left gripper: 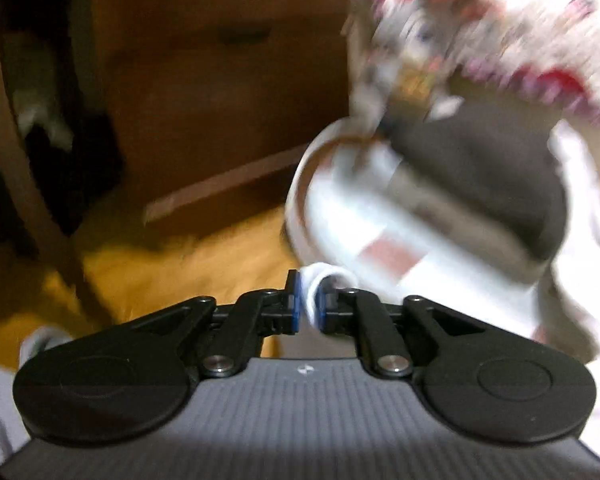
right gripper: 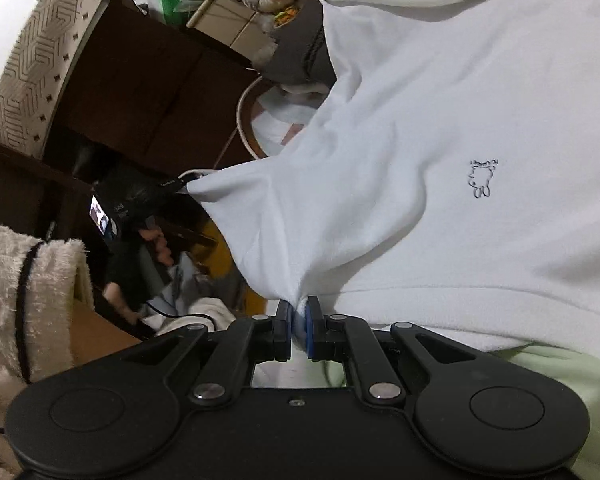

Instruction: Fold clothes

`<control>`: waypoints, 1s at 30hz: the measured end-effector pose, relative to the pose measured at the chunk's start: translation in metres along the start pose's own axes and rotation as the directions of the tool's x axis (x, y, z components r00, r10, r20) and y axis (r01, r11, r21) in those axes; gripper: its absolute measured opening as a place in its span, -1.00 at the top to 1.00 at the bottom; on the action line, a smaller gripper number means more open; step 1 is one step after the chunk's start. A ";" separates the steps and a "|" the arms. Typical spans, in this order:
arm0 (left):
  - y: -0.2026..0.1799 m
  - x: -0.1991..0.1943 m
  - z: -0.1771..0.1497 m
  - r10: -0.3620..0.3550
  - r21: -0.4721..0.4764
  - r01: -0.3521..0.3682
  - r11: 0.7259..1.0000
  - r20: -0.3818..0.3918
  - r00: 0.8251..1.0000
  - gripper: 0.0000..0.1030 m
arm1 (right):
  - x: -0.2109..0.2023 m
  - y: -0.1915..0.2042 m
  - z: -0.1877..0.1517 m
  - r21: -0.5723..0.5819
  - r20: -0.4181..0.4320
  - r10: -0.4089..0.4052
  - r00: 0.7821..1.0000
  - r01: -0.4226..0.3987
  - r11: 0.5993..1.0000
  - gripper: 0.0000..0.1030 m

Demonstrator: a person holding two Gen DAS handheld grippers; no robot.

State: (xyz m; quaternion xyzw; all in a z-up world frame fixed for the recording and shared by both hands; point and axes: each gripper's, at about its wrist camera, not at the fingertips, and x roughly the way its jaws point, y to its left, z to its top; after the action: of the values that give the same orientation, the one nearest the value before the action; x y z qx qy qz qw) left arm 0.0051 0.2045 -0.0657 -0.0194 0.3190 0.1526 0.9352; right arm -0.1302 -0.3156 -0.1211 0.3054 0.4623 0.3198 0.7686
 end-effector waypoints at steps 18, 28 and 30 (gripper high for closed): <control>-0.206 -0.092 -0.036 -0.726 0.351 0.781 0.517 -0.304 0.617 0.16 | -0.046 0.003 0.016 -0.022 0.019 -0.030 0.999 0.030 0.999 0.08; -0.342 -0.143 -0.117 -0.678 0.532 0.825 0.190 -0.536 0.503 0.16 | -0.163 -0.085 0.068 0.097 0.200 -0.592 0.781 0.585 0.805 0.06; -0.357 -0.148 -0.116 -0.632 0.569 0.806 0.162 -0.568 0.528 0.26 | -0.191 -0.106 0.072 0.139 0.238 -0.626 0.743 0.612 0.779 0.06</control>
State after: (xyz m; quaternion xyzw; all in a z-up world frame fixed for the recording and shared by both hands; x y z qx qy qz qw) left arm -0.0681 -0.1913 -0.0901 0.2291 0.3917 -0.4717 0.7561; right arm -0.1130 -0.5406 -0.0763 0.1953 0.4357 -0.0102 0.8786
